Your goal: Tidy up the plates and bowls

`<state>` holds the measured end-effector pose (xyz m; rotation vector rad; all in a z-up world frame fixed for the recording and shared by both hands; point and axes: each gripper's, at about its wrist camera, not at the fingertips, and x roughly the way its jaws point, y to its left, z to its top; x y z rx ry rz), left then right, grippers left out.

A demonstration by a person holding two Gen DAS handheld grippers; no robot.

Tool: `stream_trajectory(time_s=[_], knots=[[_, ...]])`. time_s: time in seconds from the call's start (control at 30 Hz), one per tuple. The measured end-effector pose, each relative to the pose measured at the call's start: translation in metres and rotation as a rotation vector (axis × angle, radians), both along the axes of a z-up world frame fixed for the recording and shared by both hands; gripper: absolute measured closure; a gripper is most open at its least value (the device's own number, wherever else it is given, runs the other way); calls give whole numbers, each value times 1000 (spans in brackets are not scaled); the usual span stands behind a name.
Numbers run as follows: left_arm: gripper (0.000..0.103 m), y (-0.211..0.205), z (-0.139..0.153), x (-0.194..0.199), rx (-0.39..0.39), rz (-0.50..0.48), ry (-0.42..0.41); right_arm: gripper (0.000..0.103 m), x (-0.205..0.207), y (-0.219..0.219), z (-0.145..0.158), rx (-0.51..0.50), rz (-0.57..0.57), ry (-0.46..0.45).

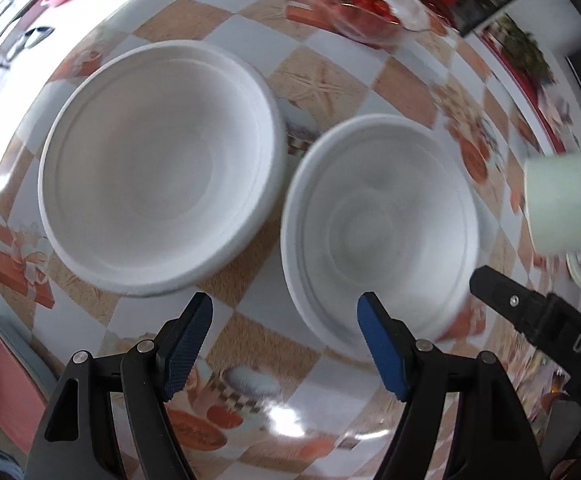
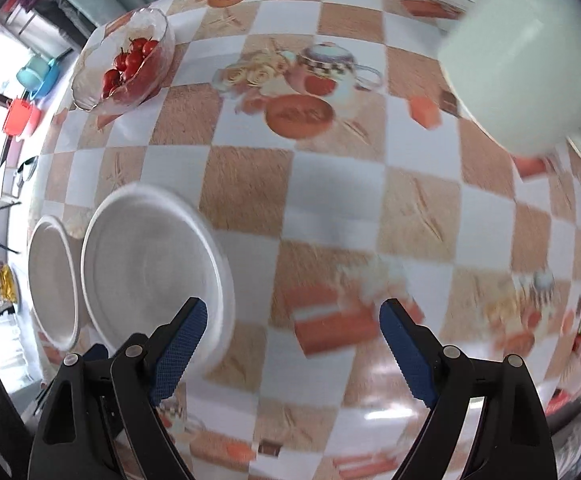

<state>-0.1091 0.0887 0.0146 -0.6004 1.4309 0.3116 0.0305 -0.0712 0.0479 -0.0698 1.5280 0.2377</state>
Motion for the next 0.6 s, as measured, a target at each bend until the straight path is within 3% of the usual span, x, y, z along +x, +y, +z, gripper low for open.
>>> stream_trajectory(time_s=[0.2, 0.27, 0.33, 0.4, 0.47, 0.53, 0.6], knots=[[25, -2, -12, 9, 12, 22, 23, 14, 17, 24, -17, -1, 63, 0], [26, -3, -14, 11, 14, 25, 26, 24, 19, 30, -22, 1, 75, 2], [31, -4, -16, 13, 18, 22, 32, 46, 19, 35, -28, 7, 81, 17], [36, -6, -15, 16, 28, 5, 24, 58, 19, 40, -34, 22, 87, 30], [42, -7, -14, 22, 33, -26, 21, 65, 17, 43, -36, 34, 99, 29], [48, -9, -13, 30, 32, -61, 19, 79, 15, 47, -37, 57, 124, 43], [54, -11, -13, 34, 38, -95, 20, 82, 12, 47, -38, 63, 130, 57]])
